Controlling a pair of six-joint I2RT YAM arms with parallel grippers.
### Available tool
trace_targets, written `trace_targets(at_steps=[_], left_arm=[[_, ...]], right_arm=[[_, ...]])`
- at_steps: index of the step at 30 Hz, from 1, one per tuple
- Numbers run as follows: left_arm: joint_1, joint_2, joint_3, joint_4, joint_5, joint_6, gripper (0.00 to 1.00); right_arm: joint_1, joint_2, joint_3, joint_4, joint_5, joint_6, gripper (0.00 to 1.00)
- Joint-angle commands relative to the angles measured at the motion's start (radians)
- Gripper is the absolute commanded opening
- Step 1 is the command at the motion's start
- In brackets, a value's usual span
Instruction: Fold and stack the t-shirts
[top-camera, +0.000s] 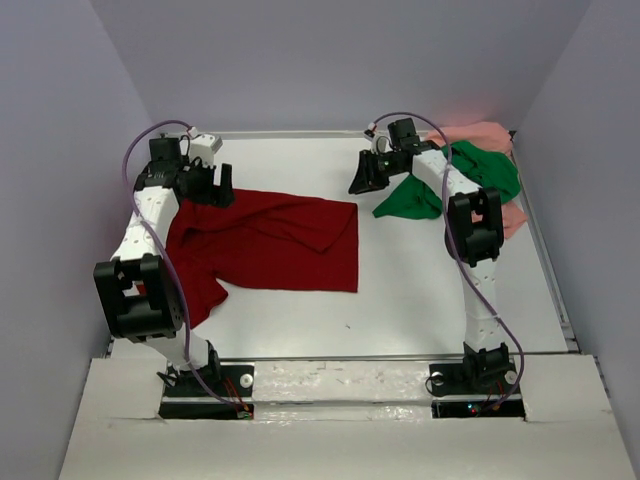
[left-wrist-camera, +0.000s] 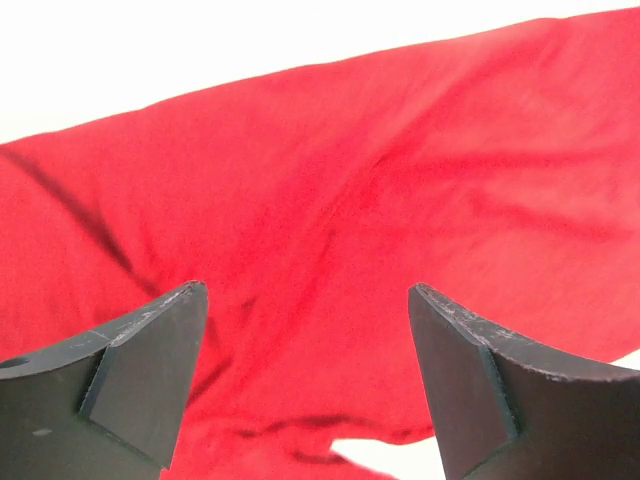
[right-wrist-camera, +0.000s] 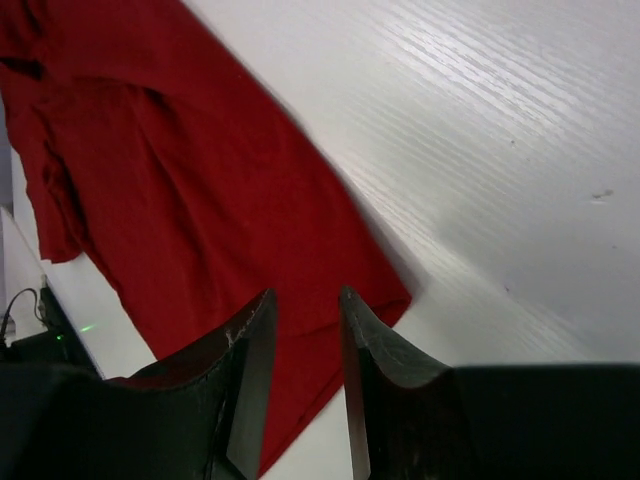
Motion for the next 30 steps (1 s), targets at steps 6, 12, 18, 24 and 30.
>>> trace_targets(at_steps=[6,12,18,24,30], left_arm=[[-0.011,-0.037,-0.017,0.196,0.051,-0.154,0.92],[-0.039,-0.049,-0.038,0.233,0.025,-0.215,0.92],[-0.05,-0.086,-0.075,0.27,0.05,-0.243,0.92],[-0.053,-0.133,-0.09,0.25,0.015,-0.249,0.93],[-0.053,-0.138,-0.093,0.219,-0.002,-0.243,0.93]], right_arm=[[0.041,-0.056,-0.031,0.088,-0.141,0.037,0.37],[0.078,-0.073,-0.032,0.082,-0.237,0.068,0.29],[0.122,-0.082,-0.057,0.091,-0.492,0.099,0.44],[0.147,-0.206,-0.216,0.048,-0.183,0.071,0.47],[0.156,-0.349,-0.436,0.08,-0.046,0.068,0.48]])
